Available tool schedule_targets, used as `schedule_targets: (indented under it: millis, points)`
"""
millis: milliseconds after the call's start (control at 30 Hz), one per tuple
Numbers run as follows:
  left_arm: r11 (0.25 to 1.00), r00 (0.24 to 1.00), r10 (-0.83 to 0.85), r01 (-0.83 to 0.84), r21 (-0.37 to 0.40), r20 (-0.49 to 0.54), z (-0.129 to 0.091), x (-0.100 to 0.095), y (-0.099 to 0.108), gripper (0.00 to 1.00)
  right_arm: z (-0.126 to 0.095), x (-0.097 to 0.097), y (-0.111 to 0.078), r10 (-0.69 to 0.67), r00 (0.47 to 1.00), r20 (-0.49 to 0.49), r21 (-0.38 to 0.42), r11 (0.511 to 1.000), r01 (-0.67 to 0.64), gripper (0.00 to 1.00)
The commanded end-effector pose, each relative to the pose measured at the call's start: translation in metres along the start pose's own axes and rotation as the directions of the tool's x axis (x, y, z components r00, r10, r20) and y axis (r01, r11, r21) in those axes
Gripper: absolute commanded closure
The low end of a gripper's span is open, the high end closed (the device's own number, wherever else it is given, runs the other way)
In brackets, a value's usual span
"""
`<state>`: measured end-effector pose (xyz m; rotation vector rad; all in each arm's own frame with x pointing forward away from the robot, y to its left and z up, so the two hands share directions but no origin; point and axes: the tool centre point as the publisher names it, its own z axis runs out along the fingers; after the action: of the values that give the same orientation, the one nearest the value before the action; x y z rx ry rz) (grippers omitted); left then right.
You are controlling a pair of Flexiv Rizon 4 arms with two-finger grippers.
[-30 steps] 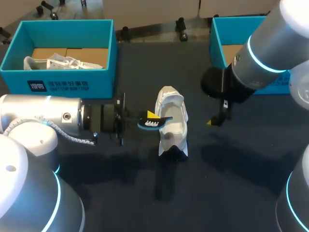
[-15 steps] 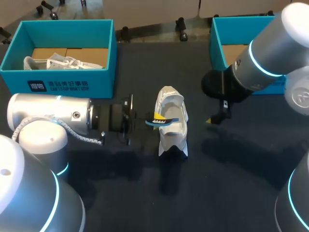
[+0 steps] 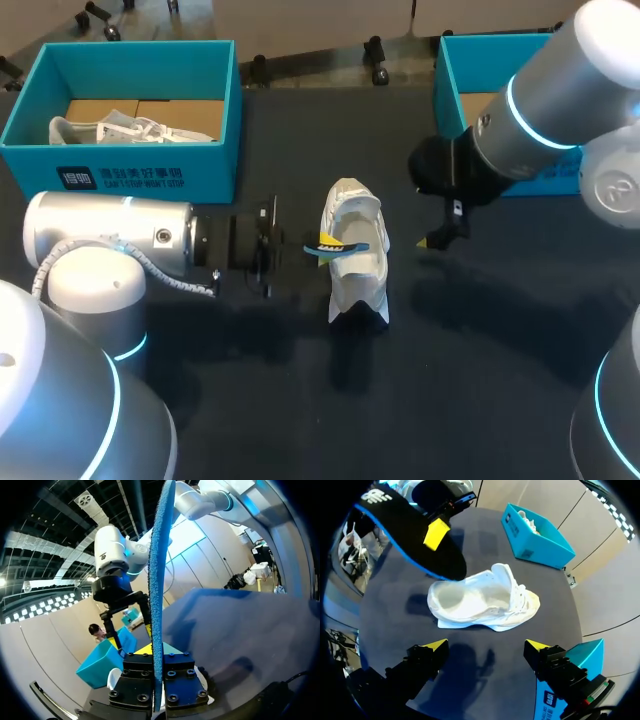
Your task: Take the shoe out of the shoebox, open the shoe tongue, remove and reinsert the insole, then place the shoe into the shoebox
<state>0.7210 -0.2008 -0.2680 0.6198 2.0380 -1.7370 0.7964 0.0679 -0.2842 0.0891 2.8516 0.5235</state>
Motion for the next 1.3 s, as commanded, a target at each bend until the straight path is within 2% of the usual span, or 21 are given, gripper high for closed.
schedule_targets:
  millis: [33, 300, 633, 767, 967, 1300]
  points:
    - [1.000, 1.000, -0.002, 0.002, 0.003, -0.007, 0.007, 0.000, 0.005, 1.00, 0.013, -0.010, 0.008, 0.001, 1.000, -0.011, -0.006, 1.000, -0.001, 0.00]
    - [1.000, 1.000, -0.001, 0.001, 0.000, -0.001, 0.011, -0.002, 0.009, 1.00, 0.021, -0.015, 0.015, -0.032, 0.998, -0.058, -0.007, 0.999, 0.032, 0.00]
    - [1.000, 1.000, -0.009, 0.009, -0.007, 0.018, 0.013, -0.005, 0.013, 1.00, 0.023, -0.001, 0.024, -0.017, 0.996, -0.085, 0.013, 1.000, 0.018, 0.00]
    - [1.000, 1.000, -0.014, 0.014, -0.008, 0.016, 0.017, -0.004, 0.014, 1.00, 0.022, 0.005, 0.022, 0.002, 0.999, -0.050, 0.024, 1.000, -0.001, 0.00]
    - [1.000, 1.000, -0.012, 0.012, 0.006, 0.012, 0.025, -0.004, 0.011, 1.00, 0.022, 0.005, 0.022, 0.002, 0.999, -0.050, 0.024, 1.000, -0.001, 0.00]
    - [0.999, 0.999, -0.019, 0.017, 0.048, 0.033, 0.042, -0.008, 0.023, 1.00, 0.022, 0.005, 0.022, 0.002, 0.999, -0.050, 0.024, 1.000, -0.001, 0.00]
